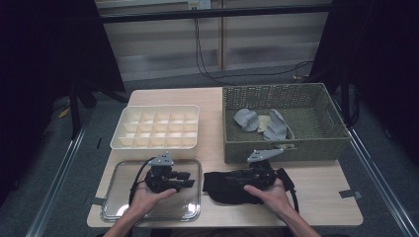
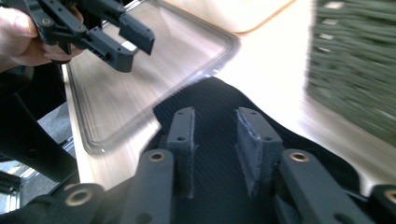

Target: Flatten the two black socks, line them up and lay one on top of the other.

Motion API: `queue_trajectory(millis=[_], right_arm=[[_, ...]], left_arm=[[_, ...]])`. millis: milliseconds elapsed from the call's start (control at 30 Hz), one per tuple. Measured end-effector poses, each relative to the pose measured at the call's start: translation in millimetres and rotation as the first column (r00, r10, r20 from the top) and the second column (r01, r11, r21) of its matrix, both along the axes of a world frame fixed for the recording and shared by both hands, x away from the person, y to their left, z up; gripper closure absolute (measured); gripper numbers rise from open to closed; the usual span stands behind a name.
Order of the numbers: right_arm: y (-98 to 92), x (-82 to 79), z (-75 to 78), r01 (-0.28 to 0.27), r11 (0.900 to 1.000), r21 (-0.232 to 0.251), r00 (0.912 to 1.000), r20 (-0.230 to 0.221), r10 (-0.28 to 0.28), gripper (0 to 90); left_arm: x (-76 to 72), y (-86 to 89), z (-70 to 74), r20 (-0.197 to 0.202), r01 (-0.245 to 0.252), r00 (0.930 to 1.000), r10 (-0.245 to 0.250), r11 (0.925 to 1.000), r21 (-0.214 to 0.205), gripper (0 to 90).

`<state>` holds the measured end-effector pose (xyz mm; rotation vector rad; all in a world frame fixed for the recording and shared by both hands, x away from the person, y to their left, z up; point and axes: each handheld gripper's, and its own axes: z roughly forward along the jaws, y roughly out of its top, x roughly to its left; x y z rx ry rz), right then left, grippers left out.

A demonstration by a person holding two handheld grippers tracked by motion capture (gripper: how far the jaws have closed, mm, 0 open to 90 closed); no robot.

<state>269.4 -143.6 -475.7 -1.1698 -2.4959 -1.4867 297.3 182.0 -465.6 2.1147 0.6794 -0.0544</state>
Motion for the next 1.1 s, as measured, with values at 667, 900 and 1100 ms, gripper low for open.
queue_trajectory(millis=[667, 900, 1100], right_arm=[[75.7, 17.8, -24.9, -0.120, 0.9870, -0.107, 0.9922, -0.048, 0.115, 60.1], [78.4, 13.2, -27.3, -0.098, 0.9797, -0.175, 0.9947, 0.015, 0.102, 73.0], [77.4, 15.7, -27.9, -0.084, 0.9809, -0.175, 0.9962, 0.007, 0.087, 86.1]], left_arm=[[0.3, 8.4, -1.0, 0.010, -0.013, 0.9999, 0.013, 0.9998, -0.013, 60.2], [-0.3, 6.9, -2.3, 0.010, -0.013, 0.9999, 0.013, 0.9999, -0.007, 60.1], [-0.1, 6.0, -3.5, 0.008, -0.007, 0.9999, 0.007, 1.0000, 0.000, 60.3]])
